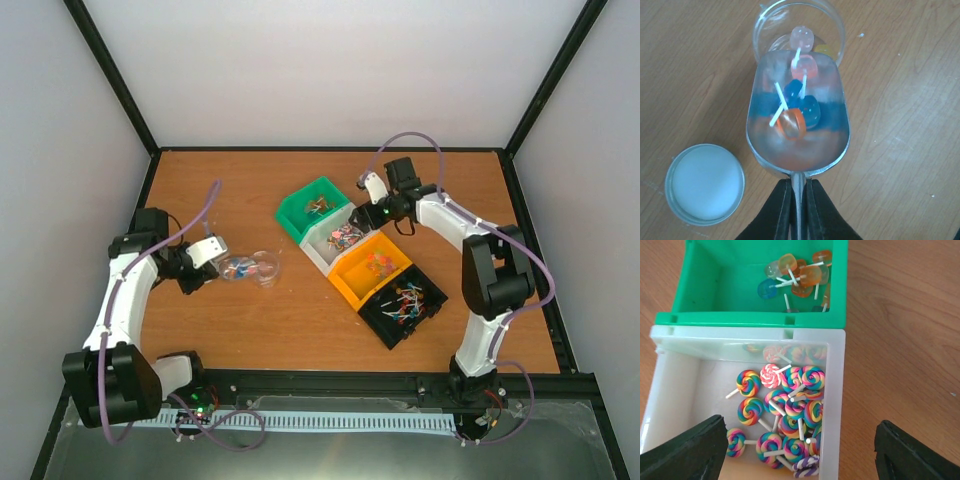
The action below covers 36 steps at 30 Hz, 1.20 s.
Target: Pack the candies
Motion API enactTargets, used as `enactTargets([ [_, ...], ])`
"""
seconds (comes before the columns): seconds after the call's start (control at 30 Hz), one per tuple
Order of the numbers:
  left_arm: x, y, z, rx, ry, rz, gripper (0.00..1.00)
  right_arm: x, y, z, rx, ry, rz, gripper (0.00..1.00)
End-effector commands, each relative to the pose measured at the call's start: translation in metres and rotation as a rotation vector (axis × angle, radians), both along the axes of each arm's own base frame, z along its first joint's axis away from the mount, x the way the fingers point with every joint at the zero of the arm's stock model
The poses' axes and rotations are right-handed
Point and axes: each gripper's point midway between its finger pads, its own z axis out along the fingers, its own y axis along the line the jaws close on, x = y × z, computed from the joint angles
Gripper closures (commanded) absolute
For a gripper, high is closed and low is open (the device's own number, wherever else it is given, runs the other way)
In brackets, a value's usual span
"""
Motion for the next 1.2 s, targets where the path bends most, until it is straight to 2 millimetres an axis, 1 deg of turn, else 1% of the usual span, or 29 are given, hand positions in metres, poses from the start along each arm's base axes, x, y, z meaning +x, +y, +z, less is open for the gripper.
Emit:
enactTargets([
  [0.0,0.016,0.008,0.016,0.053,-0.049,0.028,0.99,0.0,-0.007,0.036,0.049,-0.045,0.003,0.2],
  [0.27,0.01,0.009,0.023,0.09,-0.036,0.005,0.99,-0.012,-0.03,0.056,0.083,-0.052,-0.015,0.17],
  [0.37,0.009,0.011,0.026,0.107,-0.037,-0.001,0.99,-0.018,-0.036,0.058,0.082,-0.045,-0.015,0.16],
  [0.4,0.009,0.011,0.028,0.111,-0.038,-0.001,0.99,-0.023,-0.037,0.056,0.081,-0.036,-0.012,0.16],
  [0.47,0.009,0.012,0.029,0.116,-0.035,-0.004,0.99,-0.025,-0.049,0.055,0.081,-0.029,-0.031,0.17],
  [0.53,0.008,0.013,0.03,0.125,-0.033,-0.004,0.99,-0.031,-0.055,0.053,0.078,-0.017,-0.03,0.17],
  [0.63,0.005,0.014,0.027,0.141,-0.017,-0.012,0.99,-0.042,-0.061,0.047,0.06,0.002,-0.018,0.18],
  [0.7,0.002,0.013,0.029,0.137,-0.017,-0.009,0.99,-0.051,-0.063,0.041,0.051,0.026,-0.004,0.19],
  [0.83,-0.007,0.003,0.04,0.069,-0.012,0.016,0.99,-0.066,-0.065,0.038,0.05,0.039,0.014,0.21],
  [0.9,-0.01,-0.004,0.045,0.025,-0.015,0.034,0.99,-0.073,-0.067,0.033,0.045,0.053,0.018,0.22],
  [1.03,-0.012,-0.012,0.058,-0.043,-0.048,0.073,0.99,-0.081,-0.069,0.027,0.032,0.078,0.027,0.24],
  [1.17,-0.011,-0.018,0.075,-0.098,-0.071,0.109,0.99,-0.087,-0.072,0.021,0.021,0.11,0.034,0.26],
])
